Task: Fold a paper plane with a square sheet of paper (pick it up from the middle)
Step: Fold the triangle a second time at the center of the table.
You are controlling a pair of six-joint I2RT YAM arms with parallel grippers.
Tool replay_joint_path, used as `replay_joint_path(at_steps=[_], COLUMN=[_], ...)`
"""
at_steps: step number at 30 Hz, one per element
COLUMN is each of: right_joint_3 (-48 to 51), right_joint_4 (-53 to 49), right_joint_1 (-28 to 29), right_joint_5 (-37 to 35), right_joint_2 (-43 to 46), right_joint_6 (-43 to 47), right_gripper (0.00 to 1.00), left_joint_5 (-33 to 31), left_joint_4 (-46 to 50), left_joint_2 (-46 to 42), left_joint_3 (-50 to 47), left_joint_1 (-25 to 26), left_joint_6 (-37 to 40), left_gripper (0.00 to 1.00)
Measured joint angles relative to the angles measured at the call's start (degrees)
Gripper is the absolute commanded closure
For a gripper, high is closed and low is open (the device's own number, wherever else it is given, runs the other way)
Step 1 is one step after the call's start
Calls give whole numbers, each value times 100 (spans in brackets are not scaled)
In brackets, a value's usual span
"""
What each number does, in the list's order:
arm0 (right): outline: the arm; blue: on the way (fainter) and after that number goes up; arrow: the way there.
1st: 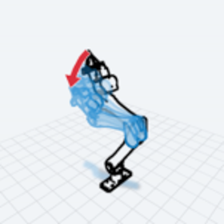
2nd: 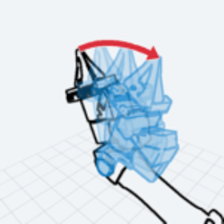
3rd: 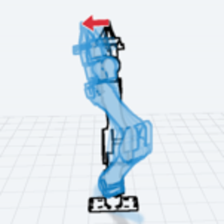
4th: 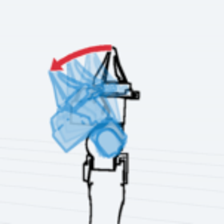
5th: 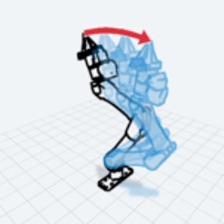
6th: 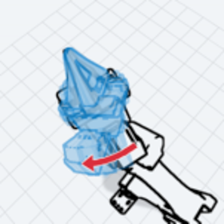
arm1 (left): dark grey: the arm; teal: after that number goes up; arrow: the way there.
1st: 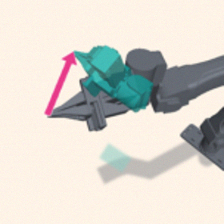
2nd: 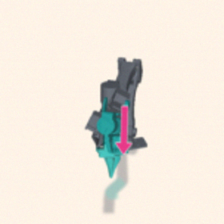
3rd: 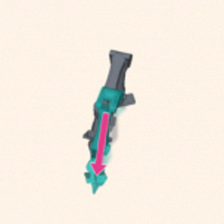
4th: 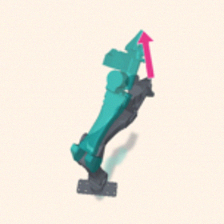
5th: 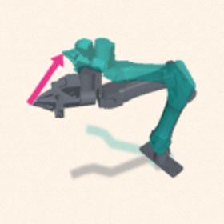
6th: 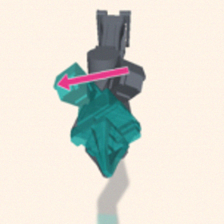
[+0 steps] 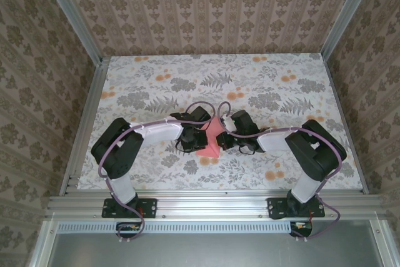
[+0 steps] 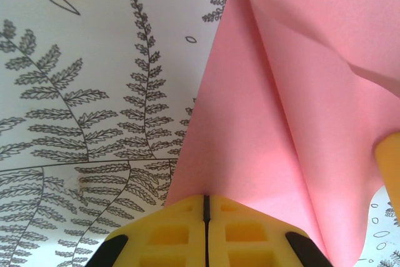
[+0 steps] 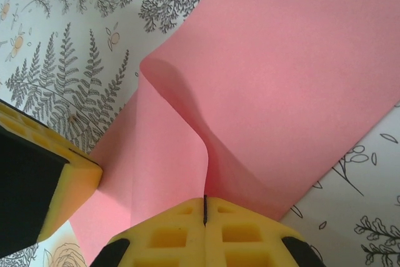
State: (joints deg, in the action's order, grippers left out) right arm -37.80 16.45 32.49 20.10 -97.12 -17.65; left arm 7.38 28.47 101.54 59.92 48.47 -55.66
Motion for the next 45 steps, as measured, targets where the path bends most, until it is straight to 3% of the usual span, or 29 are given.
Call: replay_joint_path(at_steps=[14,23,33,45], right_joint_3=[-125,-181,-186,-188], right_joint_4=[-46,-173,-179,-188], right_joint_1=[0,2,2,2], right_joint_5=[-13,-39,-39,-39], right_joint_2=[-142,-149,-149,-149], right_joint_6=[87,133,144,144], right_gripper=[94,94,94,94], left_joint_5=[-37,-144,144,590], left_joint_4=[76,144,-557,-1488], left_joint_2=[11,-170,-586,33], left_joint_3=[28,42,208,240], left_joint_1=[0,-2,-201,-428], left_joint_6=[2,0,-92,-490], left_gripper=[92,77,82,84])
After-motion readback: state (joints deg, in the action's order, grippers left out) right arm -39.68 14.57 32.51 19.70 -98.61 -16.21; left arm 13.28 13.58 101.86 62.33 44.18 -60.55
